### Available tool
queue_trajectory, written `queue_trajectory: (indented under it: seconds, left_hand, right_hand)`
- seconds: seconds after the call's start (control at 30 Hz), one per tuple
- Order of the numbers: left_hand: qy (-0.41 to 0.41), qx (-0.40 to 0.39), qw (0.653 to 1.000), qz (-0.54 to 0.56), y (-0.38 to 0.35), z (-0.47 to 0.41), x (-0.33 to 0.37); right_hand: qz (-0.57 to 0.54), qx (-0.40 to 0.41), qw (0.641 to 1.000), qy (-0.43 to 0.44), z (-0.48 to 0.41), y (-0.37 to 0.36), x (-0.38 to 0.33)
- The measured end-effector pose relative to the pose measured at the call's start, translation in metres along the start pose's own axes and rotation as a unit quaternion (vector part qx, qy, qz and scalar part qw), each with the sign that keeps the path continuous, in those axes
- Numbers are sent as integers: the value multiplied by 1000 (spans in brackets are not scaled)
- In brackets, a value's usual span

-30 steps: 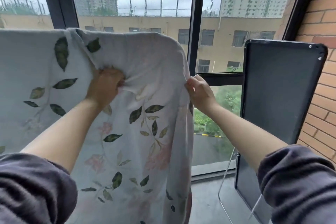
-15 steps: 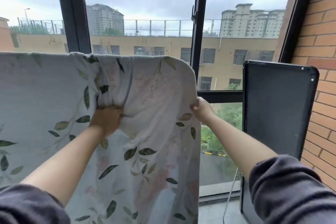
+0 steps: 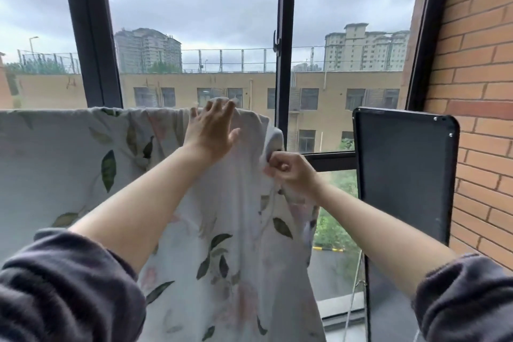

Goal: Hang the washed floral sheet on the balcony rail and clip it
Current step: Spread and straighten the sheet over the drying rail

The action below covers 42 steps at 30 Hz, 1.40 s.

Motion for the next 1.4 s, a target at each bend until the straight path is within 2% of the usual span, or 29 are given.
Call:
queue_trajectory:
  seconds: [0.03,0.07,0.17,0.23,0.33,0.4,0.47,0.5,0.53,0.6,0.67,0.73,0.8,0.87,0.9,1.0,1.07,1.17,1.23,1.3,1.37,1.4]
  left_hand:
    - [5,-21,1000,-5,-6,-5,0]
    - [11,-31,999,-5,-9,-8,-1]
    - [20,-18,1000,10,-11,-11,-1]
    - [21,-21,1000,9,-11,-11,1]
    - [30,-29,999,6,-12,-11,3]
    - [36,-29,999,3,-12,-10,4]
    - [41,-31,999,8,-11,-9,5]
    - [43,-34,998,10,-11,-9,5]
    - [44,-39,998,9,-12,-10,6]
    - [47,-45,998,7,-11,-11,6]
    - [52,-52,997,6,-11,-11,7]
    - [59,-56,997,4,-10,-12,8]
    - [70,-53,996,4,-8,-12,9]
    - [85,-44,995,0,-6,-12,11]
    - [93,-42,995,-5,-6,-12,10]
    - [106,-45,993,-24,-7,-15,14]
    - [113,-48,992,-37,-9,-18,16]
    - [126,-52,989,-47,-11,-21,20]
    - [133,-49,989,-47,-12,-23,22]
    - [136,-49,988,-47,-14,-25,25]
    - [139,-49,988,-45,-16,-28,23]
    - [140,-49,988,-45,-16,-29,21]
  right_hand:
    - [-31,-24,999,-20,0,-8,9]
    - [-60,-14,997,-49,2,-9,23]
    - [-125,103,979,-124,12,8,69]
    - [-139,131,964,-186,16,11,92]
    - [-223,14,924,-310,20,-21,119]
    - [-254,-99,866,-420,41,-46,133]
    - [-263,-237,784,-510,72,-67,136]
    - [-262,-295,755,-524,84,-74,131]
    - [-254,-330,746,-521,89,-77,130]
    - [-259,-321,764,-497,81,-71,134]
    - [-306,-249,783,-482,71,-52,141]
    - [-338,-122,803,-475,67,-18,150]
    - [-346,44,822,-450,71,28,160]
    - [-315,194,823,-432,89,80,168]
    - [-284,234,819,-440,100,99,169]
    - [-230,240,794,-509,138,134,176]
    - [-254,221,778,-531,156,138,180]
    - [-362,105,788,-487,153,118,173]
    - [-427,22,777,-461,141,94,162]
    - [-442,-19,763,-470,133,74,162]
    - [-414,-3,766,-491,125,65,167]
    - [-396,45,779,-484,121,71,169]
Point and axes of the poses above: each hand's wrist, its own z-axis away from the middle knuckle, its own y-axis out of the back of the hand, x = y × z, the point moved 8 cm from there along -z, towards the middle knuckle, and after that the axes turned 15 degrees about -x, right-handed, at the moved point
